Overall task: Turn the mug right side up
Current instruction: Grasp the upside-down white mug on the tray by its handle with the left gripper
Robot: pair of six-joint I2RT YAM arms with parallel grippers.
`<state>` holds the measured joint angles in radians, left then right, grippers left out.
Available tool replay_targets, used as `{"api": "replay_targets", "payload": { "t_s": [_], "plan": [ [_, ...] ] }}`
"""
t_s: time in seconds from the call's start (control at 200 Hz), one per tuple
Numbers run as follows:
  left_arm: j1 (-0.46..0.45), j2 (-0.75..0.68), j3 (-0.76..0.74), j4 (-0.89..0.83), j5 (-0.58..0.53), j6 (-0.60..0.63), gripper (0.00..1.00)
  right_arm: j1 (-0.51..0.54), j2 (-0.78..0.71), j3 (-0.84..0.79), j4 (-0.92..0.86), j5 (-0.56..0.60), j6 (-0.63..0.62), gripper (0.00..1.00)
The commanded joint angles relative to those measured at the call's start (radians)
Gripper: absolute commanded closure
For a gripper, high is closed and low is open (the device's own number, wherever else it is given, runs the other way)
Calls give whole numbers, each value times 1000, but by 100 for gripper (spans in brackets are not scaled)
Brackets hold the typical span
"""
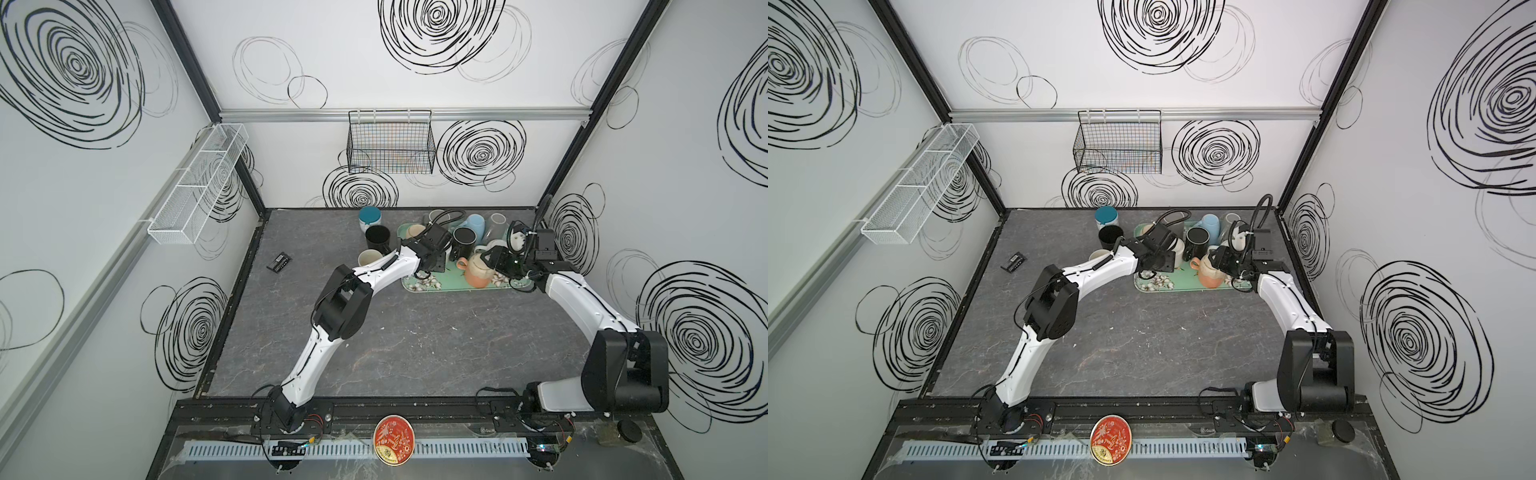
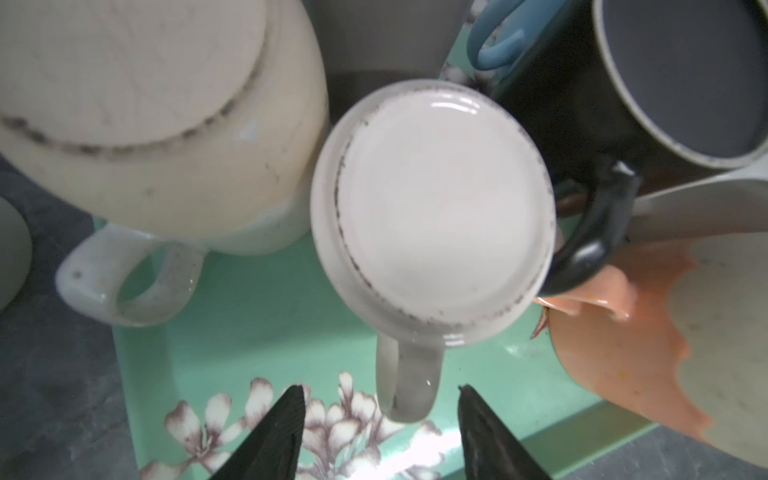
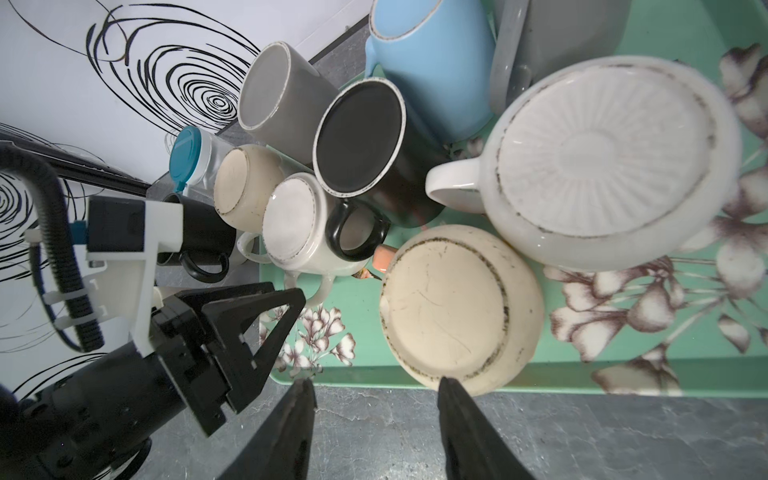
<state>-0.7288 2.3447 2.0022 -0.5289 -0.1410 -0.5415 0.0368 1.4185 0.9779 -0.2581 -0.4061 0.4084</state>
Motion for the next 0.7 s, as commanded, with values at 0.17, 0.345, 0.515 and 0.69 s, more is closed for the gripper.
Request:
{"api": "replay_targets", "payload": {
  "t_s": [0.17, 0.345, 0.515, 0.69],
  "plan": [
    [25, 98, 146, -19, 37, 45, 54, 37, 59, 36, 14, -22, 32, 48],
    [19, 109, 138, -32, 32, 61, 56, 63, 79, 45, 8, -23, 43, 48],
    [14, 106, 120, -24, 22, 66, 60, 84, 87, 51, 5, -23, 49, 48],
    [10, 96, 116, -27, 15, 93, 73, 95, 79, 49, -3, -16, 63, 48]
  ]
}}
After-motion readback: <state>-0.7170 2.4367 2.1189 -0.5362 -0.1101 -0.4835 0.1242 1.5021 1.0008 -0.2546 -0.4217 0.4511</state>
